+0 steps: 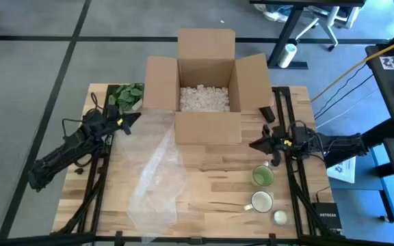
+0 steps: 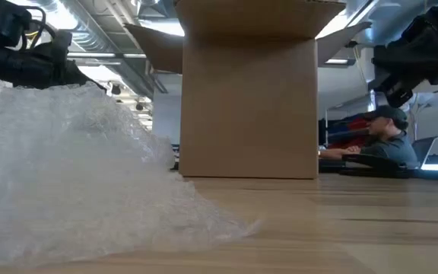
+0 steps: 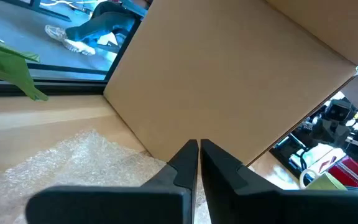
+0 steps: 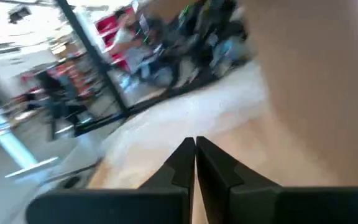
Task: Wrap mug
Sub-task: Wrap the green mug with the bubble wrap
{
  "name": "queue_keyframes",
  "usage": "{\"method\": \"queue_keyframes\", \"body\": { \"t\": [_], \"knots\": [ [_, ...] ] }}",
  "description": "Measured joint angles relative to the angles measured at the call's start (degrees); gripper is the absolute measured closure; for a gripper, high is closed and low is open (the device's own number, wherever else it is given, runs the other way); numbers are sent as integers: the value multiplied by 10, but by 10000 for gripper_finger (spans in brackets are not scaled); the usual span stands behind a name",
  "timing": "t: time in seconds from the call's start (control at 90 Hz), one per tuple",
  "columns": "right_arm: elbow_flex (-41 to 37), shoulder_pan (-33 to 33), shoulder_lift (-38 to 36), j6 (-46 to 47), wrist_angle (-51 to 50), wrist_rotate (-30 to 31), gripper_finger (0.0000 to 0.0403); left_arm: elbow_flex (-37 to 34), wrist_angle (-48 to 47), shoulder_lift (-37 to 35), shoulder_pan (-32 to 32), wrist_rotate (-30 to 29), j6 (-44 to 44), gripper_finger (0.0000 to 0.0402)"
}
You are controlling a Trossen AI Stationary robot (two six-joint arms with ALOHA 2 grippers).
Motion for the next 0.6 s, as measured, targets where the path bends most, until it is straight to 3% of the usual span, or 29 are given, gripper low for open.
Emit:
{"method": "queue_keyframes", "body": {
  "t": [0.056, 0.144, 0.422, 0.6],
  "knots": [
    [20, 13, 15, 22, -60, 9, 403, 0, 0, 0, 0, 0, 0, 402],
    [60, 48, 49, 36, -129, 85, 403, 0, 0, 0, 0, 0, 0, 402],
    [208, 179, 253, 53, -170, 295, 403, 0, 0, 0, 0, 0, 0, 402],
    [258, 253, 397, 112, -181, 361, 403, 0, 0, 0, 0, 0, 0, 402]
  ]
}}
